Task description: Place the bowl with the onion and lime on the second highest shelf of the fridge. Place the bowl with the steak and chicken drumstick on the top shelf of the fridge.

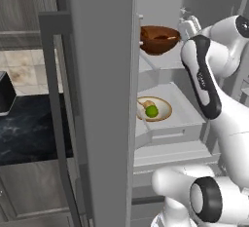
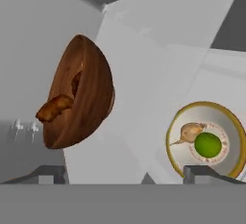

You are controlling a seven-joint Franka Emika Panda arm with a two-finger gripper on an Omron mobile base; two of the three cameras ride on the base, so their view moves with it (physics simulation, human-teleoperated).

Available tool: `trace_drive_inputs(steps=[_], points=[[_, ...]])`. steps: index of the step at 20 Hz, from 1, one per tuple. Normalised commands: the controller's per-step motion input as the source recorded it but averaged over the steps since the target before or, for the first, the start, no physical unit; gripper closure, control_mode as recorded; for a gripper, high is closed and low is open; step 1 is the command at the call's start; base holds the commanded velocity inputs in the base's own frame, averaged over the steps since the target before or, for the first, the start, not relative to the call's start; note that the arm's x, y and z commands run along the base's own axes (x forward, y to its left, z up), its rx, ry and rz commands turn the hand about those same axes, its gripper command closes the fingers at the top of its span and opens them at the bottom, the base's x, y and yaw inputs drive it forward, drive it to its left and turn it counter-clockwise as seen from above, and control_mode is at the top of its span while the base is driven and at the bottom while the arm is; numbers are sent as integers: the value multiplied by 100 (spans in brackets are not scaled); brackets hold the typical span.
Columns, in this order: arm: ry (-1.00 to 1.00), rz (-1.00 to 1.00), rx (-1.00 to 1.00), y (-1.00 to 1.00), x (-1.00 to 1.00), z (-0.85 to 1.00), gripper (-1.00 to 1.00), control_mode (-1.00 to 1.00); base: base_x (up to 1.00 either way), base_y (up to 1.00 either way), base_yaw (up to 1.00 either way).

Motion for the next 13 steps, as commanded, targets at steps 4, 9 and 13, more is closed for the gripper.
trace_drive_inputs(steps=[4, 9, 13], points=[[0, 0, -18, 30, -100, -81, -100, -100, 0, 0, 0], [0, 0, -23, 33, -100, -90, -100, -100, 0, 0, 0], [0, 0, -18, 34, -100, -73, -100, -100, 0, 0, 0]])
